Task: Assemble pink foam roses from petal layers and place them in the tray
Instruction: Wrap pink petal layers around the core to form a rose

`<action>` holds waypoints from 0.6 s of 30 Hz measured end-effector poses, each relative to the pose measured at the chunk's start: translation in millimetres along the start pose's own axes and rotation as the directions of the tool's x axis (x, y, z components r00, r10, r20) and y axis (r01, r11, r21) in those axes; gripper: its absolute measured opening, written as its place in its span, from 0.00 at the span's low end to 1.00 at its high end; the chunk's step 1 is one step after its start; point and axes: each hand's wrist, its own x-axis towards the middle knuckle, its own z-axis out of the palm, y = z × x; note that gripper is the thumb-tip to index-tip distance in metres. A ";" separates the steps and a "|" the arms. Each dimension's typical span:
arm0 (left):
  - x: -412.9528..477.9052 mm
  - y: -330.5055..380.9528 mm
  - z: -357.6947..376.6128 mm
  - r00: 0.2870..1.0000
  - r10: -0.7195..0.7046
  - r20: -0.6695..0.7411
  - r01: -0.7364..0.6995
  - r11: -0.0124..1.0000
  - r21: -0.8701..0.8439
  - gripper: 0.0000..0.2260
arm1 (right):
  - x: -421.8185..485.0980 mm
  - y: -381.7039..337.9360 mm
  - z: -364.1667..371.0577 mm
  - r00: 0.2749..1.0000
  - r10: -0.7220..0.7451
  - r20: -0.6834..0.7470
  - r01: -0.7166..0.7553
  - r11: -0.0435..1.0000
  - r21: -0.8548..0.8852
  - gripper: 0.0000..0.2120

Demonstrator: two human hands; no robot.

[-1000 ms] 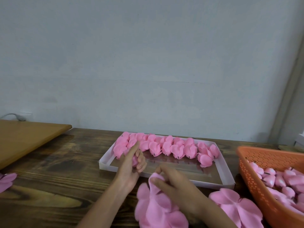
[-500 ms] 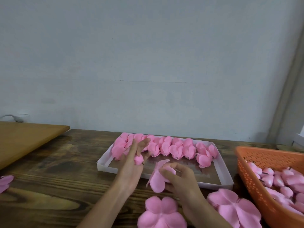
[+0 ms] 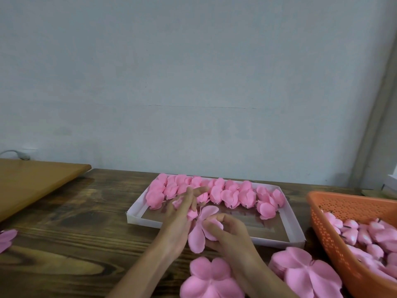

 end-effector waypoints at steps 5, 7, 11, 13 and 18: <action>-1.6 2.8 0.0 1.000 -0.009 -0.014 0.009 1.000 -0.021 0.30 | -0.2 -0.9 -0.8 0.999 -0.010 -0.041 0.010 1.000 -0.005 0.06; -2.9 4.4 0.9 1.000 -0.016 -0.026 0.015 1.000 -0.016 0.31 | -0.4 -1.8 0.0 0.999 -0.007 -0.041 0.006 1.000 -0.008 0.06; -3.2 3.7 2.9 1.000 0.011 -0.015 -0.011 1.000 0.024 0.36 | -0.9 -1.0 2.3 0.999 0.026 -0.020 -0.026 1.000 -0.002 0.07; -3.8 3.7 2.8 1.000 0.014 -0.012 -0.014 1.000 0.025 0.36 | -0.9 -0.4 3.3 0.999 0.031 -0.020 -0.031 0.999 -0.010 0.07; -5.6 9.6 3.4 0.999 -0.035 0.015 0.036 0.998 -0.042 0.31 | -2.4 -0.5 1.6 0.999 0.026 -0.019 -0.027 0.999 -0.034 0.05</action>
